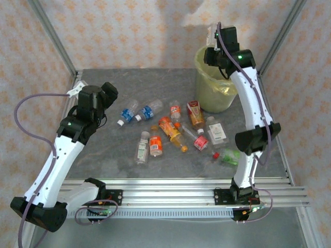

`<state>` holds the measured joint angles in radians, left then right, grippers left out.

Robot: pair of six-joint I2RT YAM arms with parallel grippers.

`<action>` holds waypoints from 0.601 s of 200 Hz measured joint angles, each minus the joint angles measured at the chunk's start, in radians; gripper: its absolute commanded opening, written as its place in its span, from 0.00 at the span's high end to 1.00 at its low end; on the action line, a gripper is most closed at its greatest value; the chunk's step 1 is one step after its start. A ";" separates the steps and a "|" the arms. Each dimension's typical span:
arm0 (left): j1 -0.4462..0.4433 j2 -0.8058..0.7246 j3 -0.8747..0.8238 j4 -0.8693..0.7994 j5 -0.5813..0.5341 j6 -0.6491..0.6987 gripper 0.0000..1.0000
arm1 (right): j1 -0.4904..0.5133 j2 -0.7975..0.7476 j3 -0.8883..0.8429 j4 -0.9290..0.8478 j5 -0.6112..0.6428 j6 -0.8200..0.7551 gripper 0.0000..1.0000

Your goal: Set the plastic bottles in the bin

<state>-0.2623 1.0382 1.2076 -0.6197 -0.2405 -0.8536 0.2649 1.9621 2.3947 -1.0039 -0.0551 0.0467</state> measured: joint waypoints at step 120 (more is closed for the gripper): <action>0.000 0.062 0.000 -0.031 0.000 0.017 0.00 | -0.150 0.222 0.140 -0.208 -0.293 -0.020 0.96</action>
<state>-0.2623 1.1000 1.2076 -0.6502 -0.2401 -0.8364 0.1150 2.1845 2.5351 -1.2114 -0.3481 0.0269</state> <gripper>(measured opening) 0.996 0.379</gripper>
